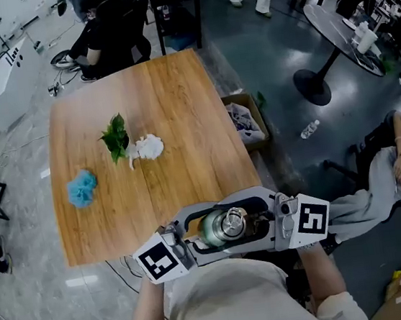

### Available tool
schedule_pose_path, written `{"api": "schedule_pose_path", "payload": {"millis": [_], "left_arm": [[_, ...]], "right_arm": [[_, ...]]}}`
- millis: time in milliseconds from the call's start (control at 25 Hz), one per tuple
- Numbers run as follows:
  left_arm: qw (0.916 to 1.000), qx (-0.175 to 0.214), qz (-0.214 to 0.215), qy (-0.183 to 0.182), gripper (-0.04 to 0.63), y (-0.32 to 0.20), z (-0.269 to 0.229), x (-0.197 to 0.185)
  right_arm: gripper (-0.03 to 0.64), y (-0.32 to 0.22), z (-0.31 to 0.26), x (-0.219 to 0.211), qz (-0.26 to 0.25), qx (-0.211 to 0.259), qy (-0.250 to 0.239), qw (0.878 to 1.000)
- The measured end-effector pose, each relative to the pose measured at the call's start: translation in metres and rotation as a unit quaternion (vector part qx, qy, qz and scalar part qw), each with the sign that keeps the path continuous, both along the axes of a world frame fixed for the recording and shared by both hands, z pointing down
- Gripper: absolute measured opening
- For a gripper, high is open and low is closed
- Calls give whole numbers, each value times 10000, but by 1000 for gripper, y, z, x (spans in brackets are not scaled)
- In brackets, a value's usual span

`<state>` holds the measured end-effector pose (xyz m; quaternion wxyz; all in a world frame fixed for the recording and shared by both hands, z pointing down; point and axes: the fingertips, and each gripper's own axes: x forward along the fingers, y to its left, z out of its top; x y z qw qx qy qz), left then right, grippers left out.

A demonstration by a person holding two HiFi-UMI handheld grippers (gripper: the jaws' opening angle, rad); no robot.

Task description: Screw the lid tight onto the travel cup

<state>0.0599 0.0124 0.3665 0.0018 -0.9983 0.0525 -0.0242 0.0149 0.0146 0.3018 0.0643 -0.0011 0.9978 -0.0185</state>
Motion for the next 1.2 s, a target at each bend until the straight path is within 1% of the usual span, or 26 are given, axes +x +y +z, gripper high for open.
{"api": "schedule_pose_path", "payload": {"millis": [40, 80, 160, 200, 280, 360, 440, 520, 600, 680, 720, 760, 800, 840, 880, 960, 1000, 1040, 1080, 1120, 1160, 1200], "left_arm": [[10000, -9, -3, -85, 393, 1, 3, 1], [9998, 29, -143, -158, 393, -1, 5, 1], [9986, 67, -480, -218, 393, -8, 8, 2], [9983, -4, -563, -160, 393, -10, 8, 3], [9978, -275, -600, -9, 393, -9, 10, 6], [9966, -385, -732, -16, 393, -12, 12, 4], [9943, -256, -1024, -131, 391, -21, 11, 0], [9910, -102, -1324, -168, 393, -30, 8, -2], [9854, -82, -1698, -79, 393, -37, 6, -5], [9734, -181, -2286, 0, 393, -48, 6, -12], [9671, -169, -2538, -7, 393, -54, 6, -15], [9632, -119, -2685, -9, 393, -58, 5, -18], [9625, -68, -2711, 15, 393, -60, 4, -18], [9651, -34, -2618, 71, 393, -58, 2, -18], [9704, -27, -2410, 155, 391, -53, 0, -17], [9841, -126, -1748, 299, 393, -37, -5, -13], [9897, -206, -1385, 307, 393, -28, -6, -12], [9935, -267, -1066, 285, 393, -21, -6, -12], [9958, -294, -824, 256, 393, -15, -6, -12], [9971, -282, -677, 205, 393, -11, -6, -12], [9977, -242, -624, 138, 393, -8, -5, -12], [9976, -194, -656, 90, 393, -7, -4, -12]], "right_arm": [[269, 3, 0, -2, -57, 97, 42, 9999], [269, 2, 0, -4, 46, 188, 84, 9998], [268, -3, 0, -9, 406, 278, 126, 9987], [270, -5, 1, -10, 558, 252, 123, 9981], [270, -7, 4, -10, 745, 88, 134, 9971], [269, -11, 6, -10, 875, -18, 196, 9960], [270, -16, 6, -9, 1067, 15, 240, 9940], [270, -23, 2, -8, 1313, 85, 115, 9912], [270, -30, -2, -7, 1651, 45, -122, 9862], [268, -37, 0, -6, 2113, -100, -218, 9771], [267, -40, 1, -5, 2321, -131, -206, 9724], [262, -43, 1, -6, 2458, -127, -183, 9691], [259, -43, 2, -6, 2493, -105, -159, 9682], [259, -40, 3, -7, 2402, -90, -135, 9706], [259, -36, 4, -7, 2178, -106, -115, 9759], [261, -25, 3, -4, 1454, -256, -123, 9890], [262, -20, 0, -2, 1043, -315, -156, 9939], [262, -16, -4, -1, 663, -308, -191, 9971], [262, -12, -8, -1, 359, -233, -204, 9989], [262, -8, -11, -2, 156, -115, -182, 9996], [261, -5, -12, -4, 66, 14, -130, 9999], [260, -3, -12, -5, 84, 131, -77, 9998]]}}
